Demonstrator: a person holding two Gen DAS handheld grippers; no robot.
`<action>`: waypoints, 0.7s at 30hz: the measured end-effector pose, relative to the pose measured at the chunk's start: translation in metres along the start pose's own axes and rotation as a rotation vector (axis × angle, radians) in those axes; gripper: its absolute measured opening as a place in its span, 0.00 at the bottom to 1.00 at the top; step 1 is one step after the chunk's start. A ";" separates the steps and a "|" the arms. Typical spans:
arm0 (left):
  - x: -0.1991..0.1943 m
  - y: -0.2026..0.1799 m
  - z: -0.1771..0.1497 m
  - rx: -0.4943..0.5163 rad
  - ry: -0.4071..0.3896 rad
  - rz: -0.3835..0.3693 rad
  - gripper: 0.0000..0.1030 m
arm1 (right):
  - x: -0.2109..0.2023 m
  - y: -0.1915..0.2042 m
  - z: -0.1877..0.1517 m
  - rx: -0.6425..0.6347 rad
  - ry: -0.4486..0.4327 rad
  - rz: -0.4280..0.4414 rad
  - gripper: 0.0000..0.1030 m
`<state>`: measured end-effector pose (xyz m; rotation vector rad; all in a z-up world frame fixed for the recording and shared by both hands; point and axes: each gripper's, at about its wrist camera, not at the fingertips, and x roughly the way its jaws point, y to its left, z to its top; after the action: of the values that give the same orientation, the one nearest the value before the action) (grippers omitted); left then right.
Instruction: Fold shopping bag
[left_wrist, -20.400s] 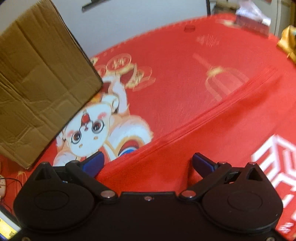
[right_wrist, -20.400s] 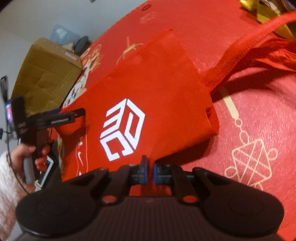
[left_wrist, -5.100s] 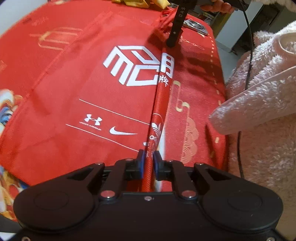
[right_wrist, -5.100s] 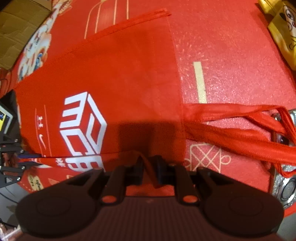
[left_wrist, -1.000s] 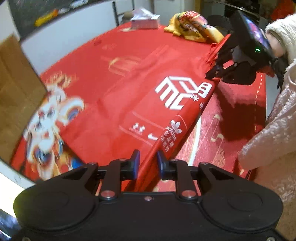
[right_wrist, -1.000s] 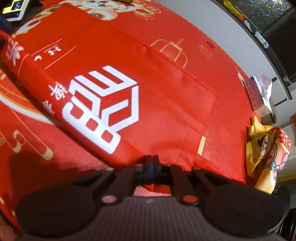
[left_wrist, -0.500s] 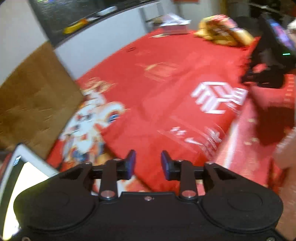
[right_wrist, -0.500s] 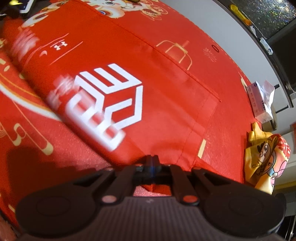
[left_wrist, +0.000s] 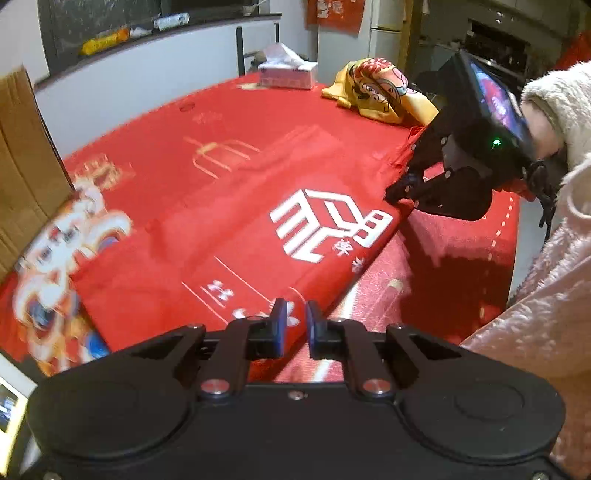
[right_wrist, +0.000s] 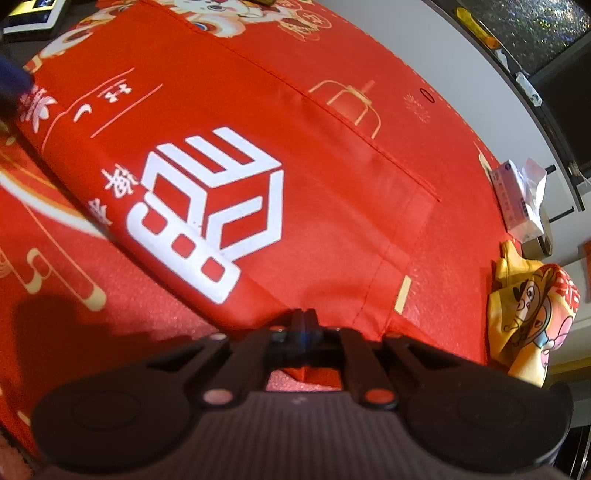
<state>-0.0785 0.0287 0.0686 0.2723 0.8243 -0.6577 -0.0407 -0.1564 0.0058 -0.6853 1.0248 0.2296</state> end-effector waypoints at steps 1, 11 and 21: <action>0.003 0.002 -0.002 -0.022 0.001 0.006 0.10 | 0.000 0.000 0.000 -0.002 0.000 -0.001 0.05; 0.017 0.022 -0.014 -0.142 0.044 0.054 0.09 | 0.000 0.000 0.002 -0.014 0.007 0.000 0.05; 0.028 0.024 -0.020 -0.149 0.105 0.055 0.09 | 0.000 -0.001 0.002 -0.006 0.011 0.003 0.05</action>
<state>-0.0617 0.0446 0.0338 0.1948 0.9583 -0.5313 -0.0393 -0.1560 0.0070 -0.6908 1.0362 0.2317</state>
